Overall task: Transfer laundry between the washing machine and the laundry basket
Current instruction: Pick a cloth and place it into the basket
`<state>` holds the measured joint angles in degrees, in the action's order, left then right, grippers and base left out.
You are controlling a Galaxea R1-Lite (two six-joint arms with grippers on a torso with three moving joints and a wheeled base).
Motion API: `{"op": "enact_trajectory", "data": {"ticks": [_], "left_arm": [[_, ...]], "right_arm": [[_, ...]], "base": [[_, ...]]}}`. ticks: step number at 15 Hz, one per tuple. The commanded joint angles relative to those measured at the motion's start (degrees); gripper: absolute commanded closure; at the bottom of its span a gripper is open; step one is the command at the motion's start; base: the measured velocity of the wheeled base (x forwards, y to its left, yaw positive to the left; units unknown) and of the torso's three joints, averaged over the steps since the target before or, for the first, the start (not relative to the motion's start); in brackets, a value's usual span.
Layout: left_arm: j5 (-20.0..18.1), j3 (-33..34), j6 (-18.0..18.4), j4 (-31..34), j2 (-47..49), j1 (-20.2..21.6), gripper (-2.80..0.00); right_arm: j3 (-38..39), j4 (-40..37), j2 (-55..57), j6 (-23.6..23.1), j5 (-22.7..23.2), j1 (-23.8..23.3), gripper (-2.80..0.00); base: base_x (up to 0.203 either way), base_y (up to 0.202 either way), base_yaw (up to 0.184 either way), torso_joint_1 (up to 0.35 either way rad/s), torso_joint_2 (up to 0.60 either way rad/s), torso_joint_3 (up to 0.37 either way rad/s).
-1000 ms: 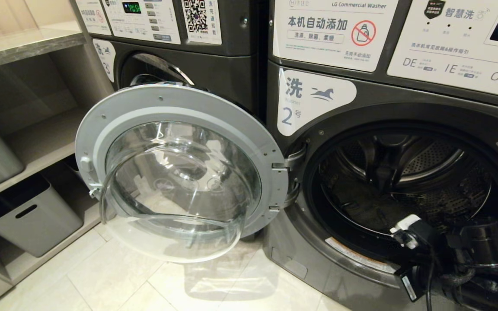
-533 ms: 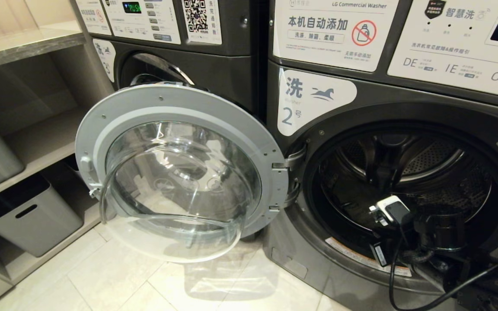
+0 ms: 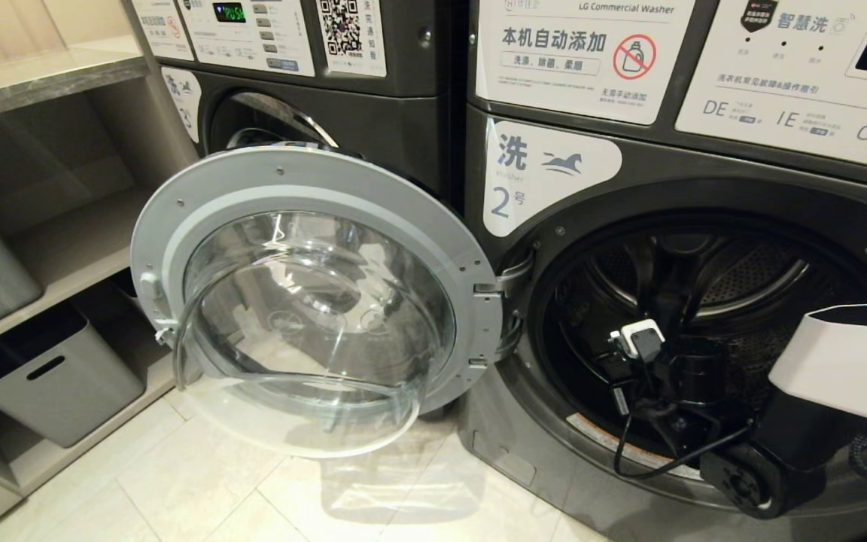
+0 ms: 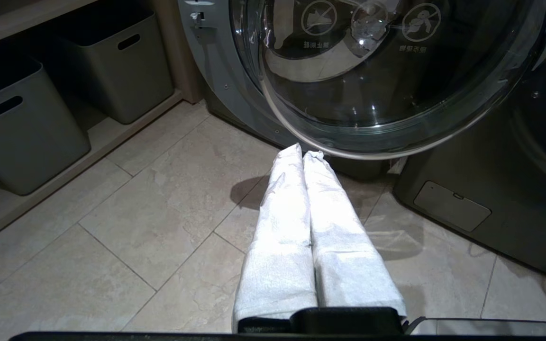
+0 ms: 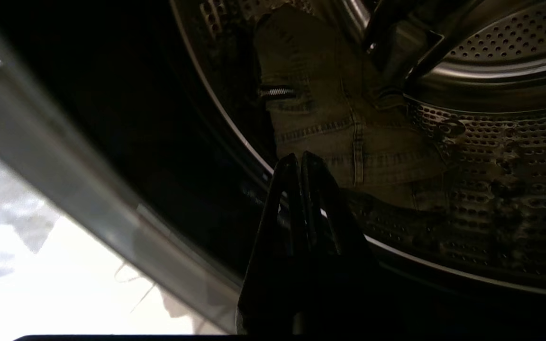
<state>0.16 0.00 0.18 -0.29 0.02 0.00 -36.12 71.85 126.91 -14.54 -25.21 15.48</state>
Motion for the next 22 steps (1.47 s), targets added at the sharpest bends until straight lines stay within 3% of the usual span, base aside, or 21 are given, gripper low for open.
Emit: {"op": "enact_trajectory", "data": {"ticks": [1,9,13,22], "left_arm": [[0.02,0.0,-0.01,-0.06,-0.02,0.0,0.0],[0.02,0.0,-0.01,-0.06,-0.02,0.0,0.0],[0.02,0.0,-0.01,-0.06,-0.02,0.0,0.0],[0.02,0.0,-0.01,-0.06,-0.02,0.0,0.0]], "right_arm": [[-3.71,0.27,4.58,-0.05,-0.4,-0.64,0.0],[-28.04,-7.29,17.43,1.12,-1.5,-5.91,0.0],[-42.28,-11.69,23.96,0.86,-4.2,-9.19,0.0],[-65.46,-24.39,35.28,1.69,-5.04,-15.66,0.0]], "base": [[0.0,0.0,0.0,0.0,0.0,0.0],[0.0,0.0,0.0,0.0,0.0,0.0],[0.0,0.0,0.0,0.0,0.0,0.0],[0.0,0.0,0.0,0.0,0.0,0.0]]}}
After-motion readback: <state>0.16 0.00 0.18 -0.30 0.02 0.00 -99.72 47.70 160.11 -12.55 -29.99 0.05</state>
